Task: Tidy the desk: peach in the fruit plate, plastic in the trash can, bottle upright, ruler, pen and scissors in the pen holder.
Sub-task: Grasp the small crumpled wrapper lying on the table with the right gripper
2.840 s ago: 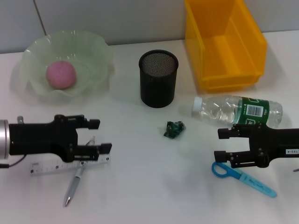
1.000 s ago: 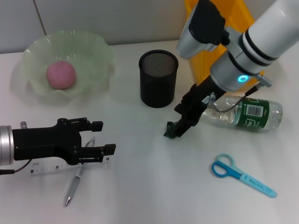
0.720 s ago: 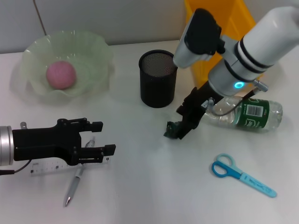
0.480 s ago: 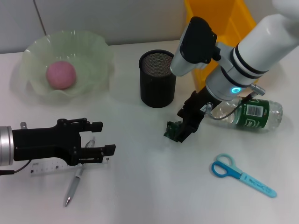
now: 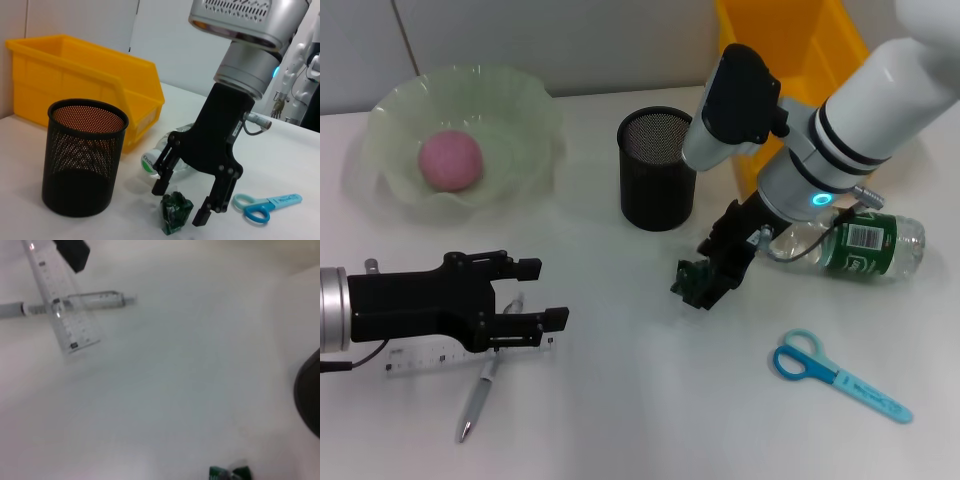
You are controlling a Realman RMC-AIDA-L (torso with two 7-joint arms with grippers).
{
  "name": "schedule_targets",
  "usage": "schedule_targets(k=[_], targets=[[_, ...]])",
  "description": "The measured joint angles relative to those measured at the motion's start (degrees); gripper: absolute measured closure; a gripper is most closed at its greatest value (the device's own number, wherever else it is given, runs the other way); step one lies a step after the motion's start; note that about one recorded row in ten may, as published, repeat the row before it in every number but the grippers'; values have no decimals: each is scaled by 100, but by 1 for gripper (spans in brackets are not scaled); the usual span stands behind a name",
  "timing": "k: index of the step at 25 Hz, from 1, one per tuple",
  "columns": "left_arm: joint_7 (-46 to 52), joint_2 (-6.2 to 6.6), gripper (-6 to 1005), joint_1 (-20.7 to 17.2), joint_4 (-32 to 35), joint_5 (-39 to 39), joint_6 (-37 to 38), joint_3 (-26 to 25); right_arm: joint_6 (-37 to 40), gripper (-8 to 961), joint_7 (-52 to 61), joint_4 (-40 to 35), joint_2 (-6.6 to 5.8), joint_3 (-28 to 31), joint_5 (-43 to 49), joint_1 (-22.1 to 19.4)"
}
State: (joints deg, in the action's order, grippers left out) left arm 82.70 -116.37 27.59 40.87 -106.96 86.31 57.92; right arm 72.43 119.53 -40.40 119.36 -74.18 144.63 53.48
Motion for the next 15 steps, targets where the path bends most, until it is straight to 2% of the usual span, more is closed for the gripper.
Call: schedule_targets(k=[7,13,15], targets=[[-8,0,205,25,0,-2,0,0,-105,251,32,24,9,-112,2,4],[-12,0,205,29,0,-6,0,0,-151,456,36,27,9,-114,12,5],[-12,0,204,29,0,-6,0,0,-97,486,44,12,9,-105,-8,5]])
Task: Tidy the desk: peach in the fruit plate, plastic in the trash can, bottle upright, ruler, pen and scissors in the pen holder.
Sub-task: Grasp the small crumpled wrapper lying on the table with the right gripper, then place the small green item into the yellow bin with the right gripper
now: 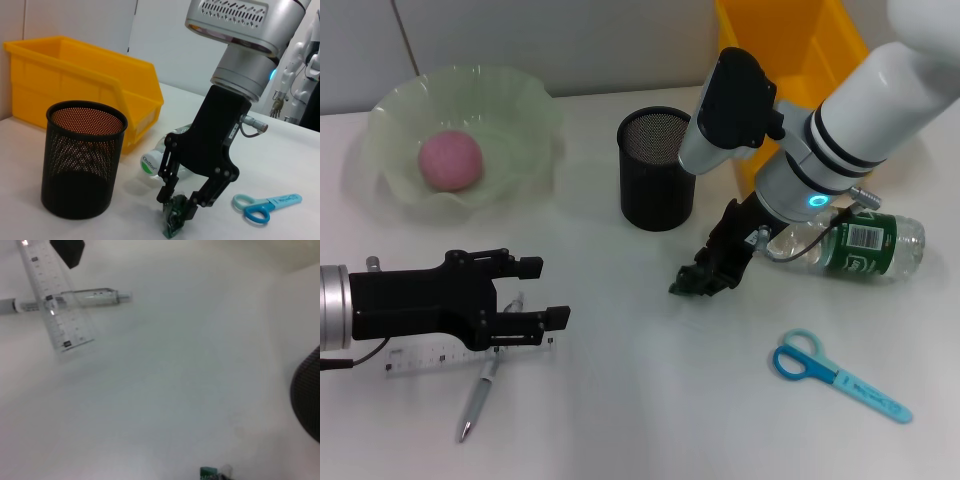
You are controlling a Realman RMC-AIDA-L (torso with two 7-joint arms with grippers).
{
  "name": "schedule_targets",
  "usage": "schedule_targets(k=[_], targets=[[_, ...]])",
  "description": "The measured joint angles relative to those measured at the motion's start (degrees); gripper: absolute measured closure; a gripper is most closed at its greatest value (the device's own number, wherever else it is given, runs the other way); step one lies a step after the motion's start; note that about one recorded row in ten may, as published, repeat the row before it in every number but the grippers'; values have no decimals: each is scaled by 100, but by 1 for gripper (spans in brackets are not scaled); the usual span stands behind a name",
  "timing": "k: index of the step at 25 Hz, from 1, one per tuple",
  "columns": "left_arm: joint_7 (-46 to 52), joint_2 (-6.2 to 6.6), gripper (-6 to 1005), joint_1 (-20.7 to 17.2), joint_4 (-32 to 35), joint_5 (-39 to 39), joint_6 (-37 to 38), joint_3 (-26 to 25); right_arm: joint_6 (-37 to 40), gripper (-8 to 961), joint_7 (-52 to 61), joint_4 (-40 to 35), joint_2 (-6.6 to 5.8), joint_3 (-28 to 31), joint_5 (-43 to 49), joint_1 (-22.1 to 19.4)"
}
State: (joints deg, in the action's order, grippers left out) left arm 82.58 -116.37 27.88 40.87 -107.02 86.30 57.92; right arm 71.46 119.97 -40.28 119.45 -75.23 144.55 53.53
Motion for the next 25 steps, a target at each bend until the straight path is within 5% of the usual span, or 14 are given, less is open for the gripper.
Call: schedule_targets(k=[5,12,15,25], targets=[[-9,1,205,-2,0,-4,1,0,447,559,52,-367,-14,72,-204,-102],[-11,16,208,-2,0,-5,0,0,1631,574,445,-2729,-39,378,-703,-1027],[-34,25,209,-15,0,-4,0,0,1926,575,594,-3823,-53,972,-855,-1437],[-59,31,213,-32,0,-10,1,-11,1714,569,654,-4266,-177,2680,-803,-1491]])
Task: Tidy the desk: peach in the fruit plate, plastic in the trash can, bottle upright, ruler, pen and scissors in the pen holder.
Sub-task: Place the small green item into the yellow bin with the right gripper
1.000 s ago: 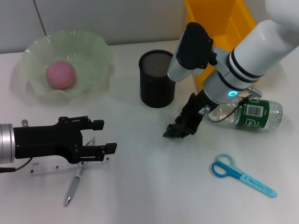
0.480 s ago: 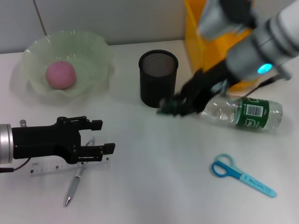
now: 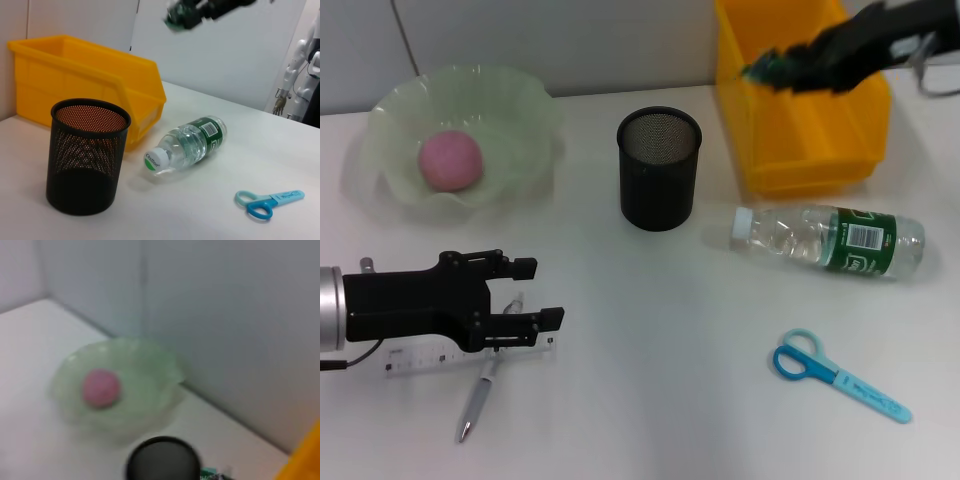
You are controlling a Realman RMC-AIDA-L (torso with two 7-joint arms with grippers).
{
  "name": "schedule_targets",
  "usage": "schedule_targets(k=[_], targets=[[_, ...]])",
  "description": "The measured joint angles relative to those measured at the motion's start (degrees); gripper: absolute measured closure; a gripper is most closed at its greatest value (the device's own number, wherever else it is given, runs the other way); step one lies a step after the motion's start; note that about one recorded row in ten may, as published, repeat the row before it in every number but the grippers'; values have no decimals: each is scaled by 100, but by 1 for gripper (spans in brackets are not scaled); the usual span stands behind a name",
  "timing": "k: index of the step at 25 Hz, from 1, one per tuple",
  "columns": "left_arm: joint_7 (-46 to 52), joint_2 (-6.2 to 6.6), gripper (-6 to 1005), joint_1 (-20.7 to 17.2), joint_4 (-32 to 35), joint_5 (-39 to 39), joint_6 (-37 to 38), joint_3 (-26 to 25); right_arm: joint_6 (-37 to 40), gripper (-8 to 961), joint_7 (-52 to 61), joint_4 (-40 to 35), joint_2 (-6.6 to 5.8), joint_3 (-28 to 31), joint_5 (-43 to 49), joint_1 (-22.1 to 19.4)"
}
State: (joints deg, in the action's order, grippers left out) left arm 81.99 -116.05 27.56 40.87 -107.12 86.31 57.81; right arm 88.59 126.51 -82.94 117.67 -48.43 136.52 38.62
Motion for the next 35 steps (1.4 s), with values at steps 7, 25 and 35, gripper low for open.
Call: schedule_targets(k=[7,25,35], targets=[[-6,4,216,-15,0,-3,5,-19,-614,556,193,390,-79,110,611,63],[-8,4,224,-23,0,-2,45,-3,-2228,522,294,2610,-212,66,1315,598],[-8,-5,228,-30,0,-5,52,16,-2433,451,474,2631,-168,130,1262,573]])
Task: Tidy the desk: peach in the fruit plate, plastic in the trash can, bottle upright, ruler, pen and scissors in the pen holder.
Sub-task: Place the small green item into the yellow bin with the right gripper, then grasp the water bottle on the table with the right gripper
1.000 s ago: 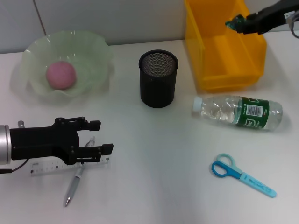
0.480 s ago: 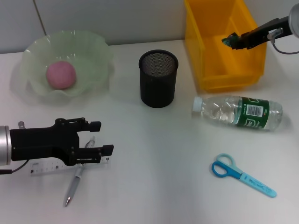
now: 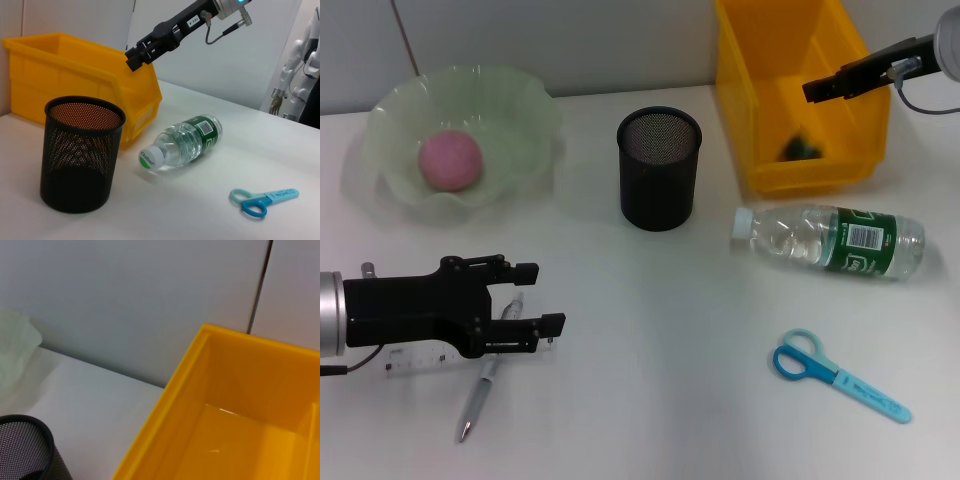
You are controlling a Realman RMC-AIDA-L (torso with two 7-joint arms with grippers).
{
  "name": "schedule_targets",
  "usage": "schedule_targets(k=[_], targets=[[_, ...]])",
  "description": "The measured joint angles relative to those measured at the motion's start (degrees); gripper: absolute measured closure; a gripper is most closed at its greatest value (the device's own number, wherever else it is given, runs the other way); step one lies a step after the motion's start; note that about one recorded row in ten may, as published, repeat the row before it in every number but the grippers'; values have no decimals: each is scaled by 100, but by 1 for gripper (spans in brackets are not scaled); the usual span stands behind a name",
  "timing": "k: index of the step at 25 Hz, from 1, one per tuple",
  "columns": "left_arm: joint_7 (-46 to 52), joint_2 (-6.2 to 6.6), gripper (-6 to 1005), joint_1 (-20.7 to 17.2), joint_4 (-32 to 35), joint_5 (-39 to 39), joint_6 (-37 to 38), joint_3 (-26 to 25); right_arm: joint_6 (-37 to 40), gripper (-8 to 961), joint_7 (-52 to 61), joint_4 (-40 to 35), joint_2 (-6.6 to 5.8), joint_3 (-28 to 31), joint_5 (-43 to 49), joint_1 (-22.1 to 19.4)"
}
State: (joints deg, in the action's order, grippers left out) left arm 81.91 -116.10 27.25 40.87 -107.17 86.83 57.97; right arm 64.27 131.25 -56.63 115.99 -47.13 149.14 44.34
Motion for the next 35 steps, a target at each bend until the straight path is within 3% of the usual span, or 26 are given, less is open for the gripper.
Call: schedule_targets(k=[8,11,14,19,24,31,35], targets=[[0,-6,231,-10,0,-4,0,-2,-15,296,2,-44,33,-12,-8,-30],[0,-9,232,-18,0,-7,0,3,-18,158,-19,-102,50,-6,-59,-42],[0,-9,234,-21,0,-6,1,5,49,157,-141,-280,65,-4,-420,-150],[0,-9,236,-33,0,-7,0,4,660,157,-783,-794,31,-22,-2044,-642],[0,-13,238,-40,0,-6,2,8,1834,157,-1172,-903,-261,1,-2961,-793],[0,-23,241,-53,0,-5,7,6,2875,155,-1138,-478,-856,46,-2963,-526],[1,-27,242,-73,0,-5,18,-22,3420,154,-1208,-316,-1000,268,-2918,-336]])
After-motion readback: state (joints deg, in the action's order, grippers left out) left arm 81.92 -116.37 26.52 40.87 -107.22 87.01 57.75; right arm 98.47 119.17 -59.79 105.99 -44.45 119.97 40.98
